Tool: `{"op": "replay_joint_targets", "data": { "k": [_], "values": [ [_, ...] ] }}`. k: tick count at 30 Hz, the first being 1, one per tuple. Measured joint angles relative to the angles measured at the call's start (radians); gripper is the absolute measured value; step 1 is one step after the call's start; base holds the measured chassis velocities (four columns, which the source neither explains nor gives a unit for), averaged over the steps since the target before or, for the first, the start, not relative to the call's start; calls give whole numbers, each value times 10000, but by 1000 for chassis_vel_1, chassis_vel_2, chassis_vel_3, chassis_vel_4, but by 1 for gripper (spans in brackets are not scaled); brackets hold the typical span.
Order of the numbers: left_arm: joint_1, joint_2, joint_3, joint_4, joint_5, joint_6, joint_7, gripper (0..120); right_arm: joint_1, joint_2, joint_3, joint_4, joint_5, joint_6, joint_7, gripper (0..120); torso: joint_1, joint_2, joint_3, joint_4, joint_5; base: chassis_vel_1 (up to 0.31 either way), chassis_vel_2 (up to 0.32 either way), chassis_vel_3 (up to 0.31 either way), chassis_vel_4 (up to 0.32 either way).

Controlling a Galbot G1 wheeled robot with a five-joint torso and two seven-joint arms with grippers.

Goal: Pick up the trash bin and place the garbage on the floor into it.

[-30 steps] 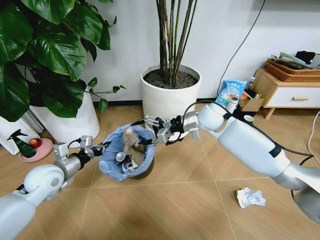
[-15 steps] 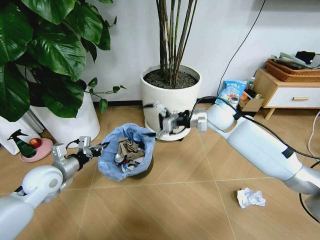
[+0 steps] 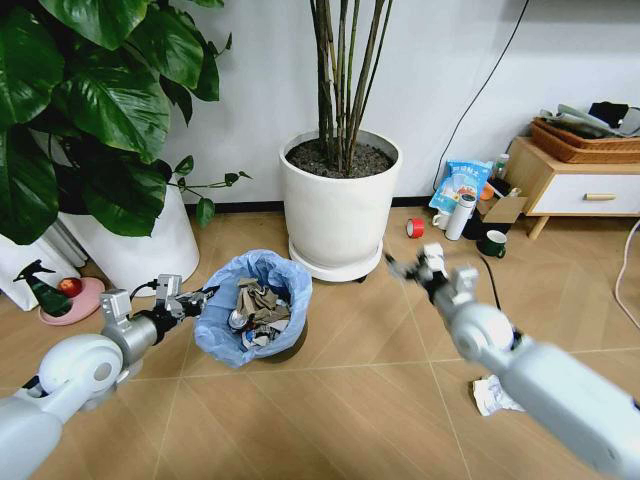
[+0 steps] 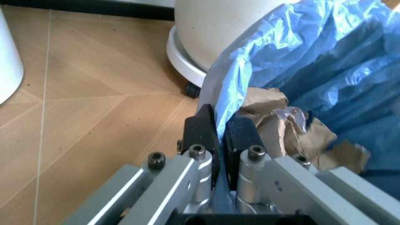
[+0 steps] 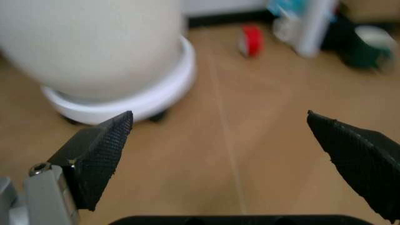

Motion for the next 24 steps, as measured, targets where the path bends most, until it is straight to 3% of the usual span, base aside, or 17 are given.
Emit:
{"op": "replay_joint_targets", "data": {
  "k": [11, 24],
  "values": [
    [209, 14, -202, -134, 35, -23, 27, 0, -2610, 1708, 2729, -732, 296, -342, 1812, 100, 0, 0, 1, 1, 1, 0, 0, 0, 0],
    [328, -64, -295, -162, 93, -37, 23, 0, -3444, 2098, 3876, -1379, 1257, -894, 2943, 100, 1, 0, 2, 0, -1, 0, 0, 0, 0]
  ]
}}
